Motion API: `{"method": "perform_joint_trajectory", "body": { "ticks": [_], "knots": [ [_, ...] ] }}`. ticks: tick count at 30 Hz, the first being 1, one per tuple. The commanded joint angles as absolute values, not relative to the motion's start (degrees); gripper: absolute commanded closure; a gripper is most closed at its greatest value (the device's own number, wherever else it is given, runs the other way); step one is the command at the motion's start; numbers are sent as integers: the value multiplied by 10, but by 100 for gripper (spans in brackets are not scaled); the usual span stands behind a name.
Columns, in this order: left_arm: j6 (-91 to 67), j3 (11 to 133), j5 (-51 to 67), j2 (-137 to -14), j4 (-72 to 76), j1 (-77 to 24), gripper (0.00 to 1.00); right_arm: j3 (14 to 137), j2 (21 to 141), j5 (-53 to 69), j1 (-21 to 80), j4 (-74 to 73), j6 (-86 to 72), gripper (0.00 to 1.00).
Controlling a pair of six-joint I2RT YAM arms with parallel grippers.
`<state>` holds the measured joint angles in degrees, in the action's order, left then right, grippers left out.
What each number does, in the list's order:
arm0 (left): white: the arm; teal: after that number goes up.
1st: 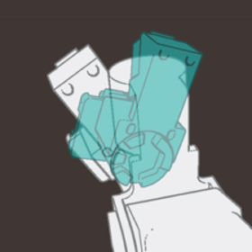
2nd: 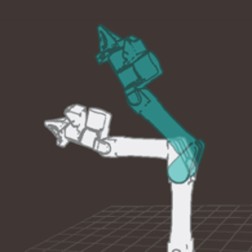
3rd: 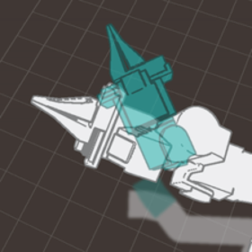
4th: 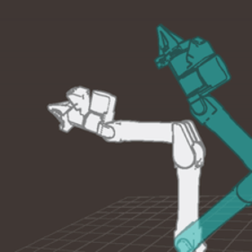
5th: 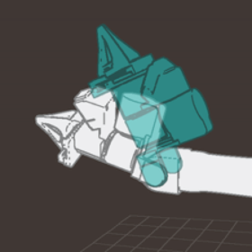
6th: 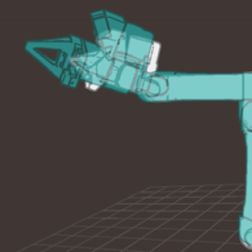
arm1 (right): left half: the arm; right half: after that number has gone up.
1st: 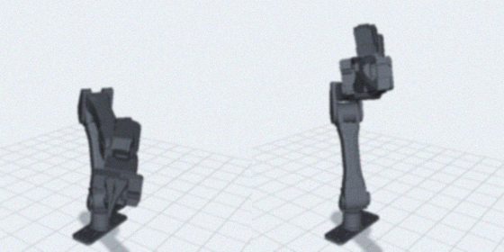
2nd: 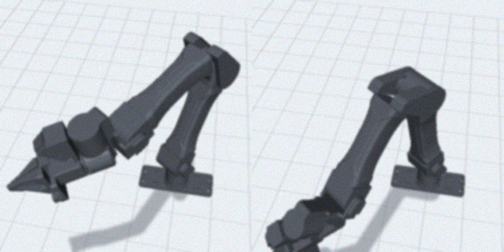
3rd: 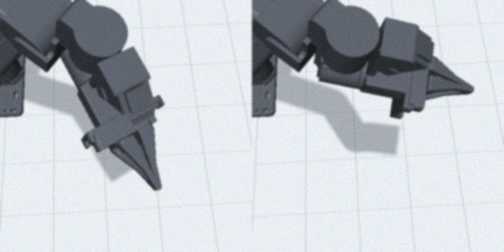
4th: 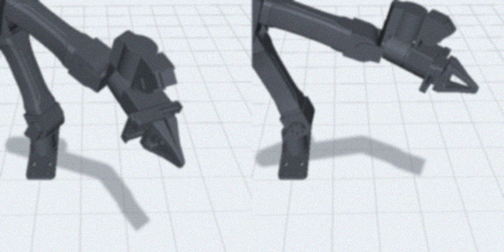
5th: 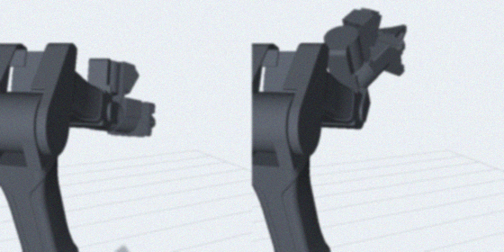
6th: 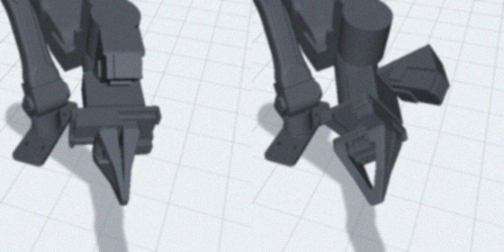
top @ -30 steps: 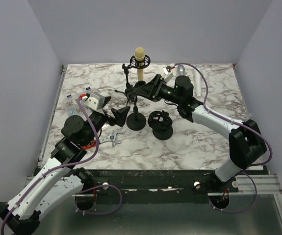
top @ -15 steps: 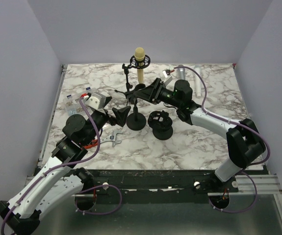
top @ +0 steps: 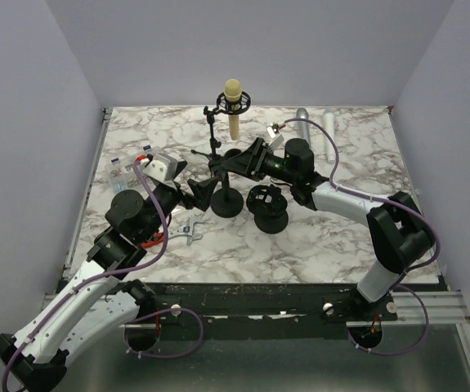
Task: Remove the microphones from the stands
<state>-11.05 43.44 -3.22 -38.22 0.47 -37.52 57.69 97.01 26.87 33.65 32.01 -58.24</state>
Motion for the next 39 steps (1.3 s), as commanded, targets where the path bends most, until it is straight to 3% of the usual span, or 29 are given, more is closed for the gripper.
{"method": "perform_joint_trajectory", "body": {
  "ticks": [1, 14, 23, 29, 39],
  "knots": [
    [-115, 454, -33, -381, 1, -377, 1, 554, 1016, 241, 337, 169, -511, 36],
    [-111, 452, -50, -361, 1, -377, 1, 704, 972, 211, 336, 30, -446, 0],
    [-114, 447, -89, -326, 1, -377, 1, 760, 926, 112, 337, -95, -383, 0],
    [-120, 440, -132, -304, 1, -378, 1, 813, 892, -66, 337, -166, -327, 0],
    [-123, 440, -134, -301, 1, -377, 1, 970, 943, -155, 337, -109, -242, 1]
  ]
}}
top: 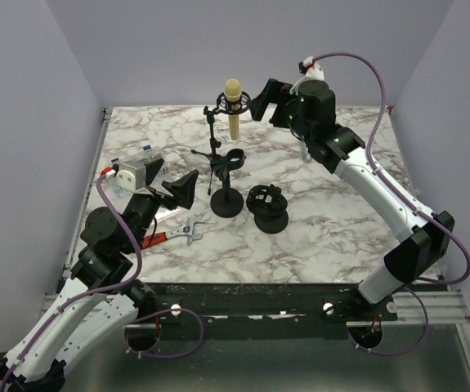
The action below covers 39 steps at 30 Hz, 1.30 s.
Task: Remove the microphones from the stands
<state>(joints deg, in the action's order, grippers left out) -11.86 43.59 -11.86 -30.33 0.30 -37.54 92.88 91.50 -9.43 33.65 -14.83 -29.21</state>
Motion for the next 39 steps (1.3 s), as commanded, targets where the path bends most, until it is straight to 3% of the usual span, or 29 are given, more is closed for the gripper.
{"method": "perform_joint_trajectory", "body": {
  "ticks": [1, 14, 24, 39],
  "knots": [
    [-122, 440, -134, -303, 1, -378, 1, 982, 952, -155, 337, -96, -236, 1],
    [-125, 442, -127, -311, 1, -378, 1, 1225, 1149, -107, 336, -127, -172, 2],
    [-129, 444, -120, -319, -10, -378, 1, 1241, 1192, -85, 338, -127, -180, 19],
    [-133, 445, -115, -324, -15, -377, 1, 1271, 1226, -75, 349, -141, -169, 26]
  ]
}}
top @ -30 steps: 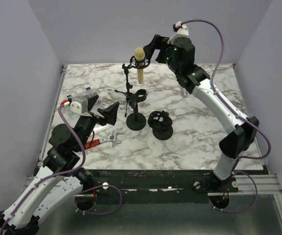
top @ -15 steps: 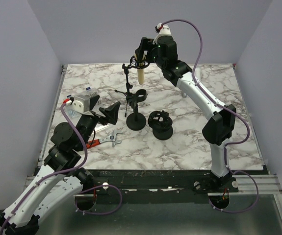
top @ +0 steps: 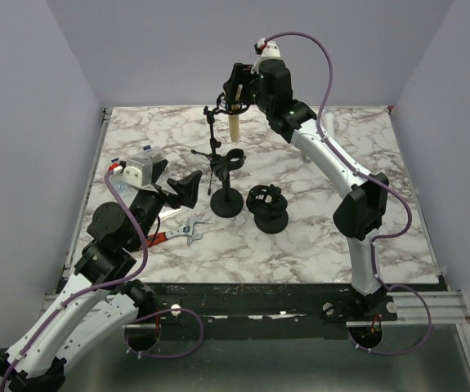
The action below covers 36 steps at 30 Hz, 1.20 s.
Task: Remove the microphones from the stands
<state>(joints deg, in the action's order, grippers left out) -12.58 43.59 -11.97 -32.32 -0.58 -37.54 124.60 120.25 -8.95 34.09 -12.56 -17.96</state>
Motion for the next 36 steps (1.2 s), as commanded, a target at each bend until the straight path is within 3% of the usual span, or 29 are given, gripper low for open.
{"method": "perform_joint_trajectory", "body": {
  "ticks": [1, 16, 24, 31, 36],
  "knots": [
    [-133, 445, -115, -326, -14, -377, 1, 1273, 1228, -76, 350, -142, -168, 27],
    [-137, 445, -113, -330, -15, -377, 1, 1315, 1234, -74, 358, -156, -153, 54],
    [-140, 445, -111, -336, -16, -378, 1, 1339, 1185, -90, 359, -151, -135, 63],
    [-142, 445, -108, -344, -17, -377, 1, 1276, 1083, -92, 359, -101, -132, 75],
    [-145, 445, -106, -346, -17, -377, 2, 1178, 991, -102, 359, -30, -141, 78]
  ]
}}
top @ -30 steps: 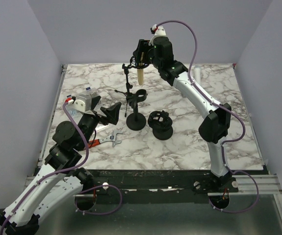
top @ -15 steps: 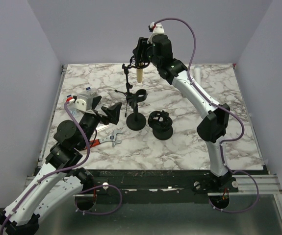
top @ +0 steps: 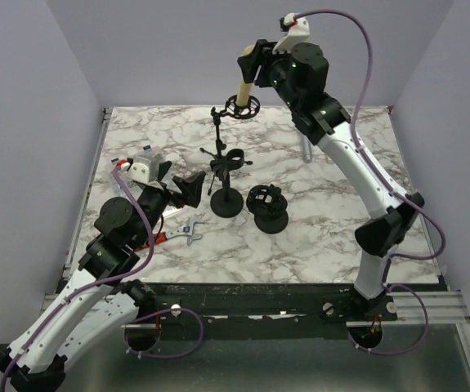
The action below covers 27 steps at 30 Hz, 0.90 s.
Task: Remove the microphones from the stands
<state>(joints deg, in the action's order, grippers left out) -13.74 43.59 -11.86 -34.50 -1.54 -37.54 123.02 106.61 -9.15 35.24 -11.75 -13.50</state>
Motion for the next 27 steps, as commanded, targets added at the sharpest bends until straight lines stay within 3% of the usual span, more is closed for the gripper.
{"method": "perform_joint_trajectory", "body": {
  "ticks": [1, 8, 22, 27],
  "knots": [
    [-146, 445, -105, -347, -18, -377, 2, 1164, 974, -102, 359, -16, -142, 78],
    [-149, 446, -102, -348, -19, -377, 2, 1080, 884, -149, 359, 27, -118, 79],
    [-166, 446, -83, -351, -18, -377, 1, 726, 718, -493, 358, 95, 68, 88],
    [-170, 447, -79, -353, -20, -378, 2, 669, 756, -464, 315, 42, 42, 89]
  ]
}}
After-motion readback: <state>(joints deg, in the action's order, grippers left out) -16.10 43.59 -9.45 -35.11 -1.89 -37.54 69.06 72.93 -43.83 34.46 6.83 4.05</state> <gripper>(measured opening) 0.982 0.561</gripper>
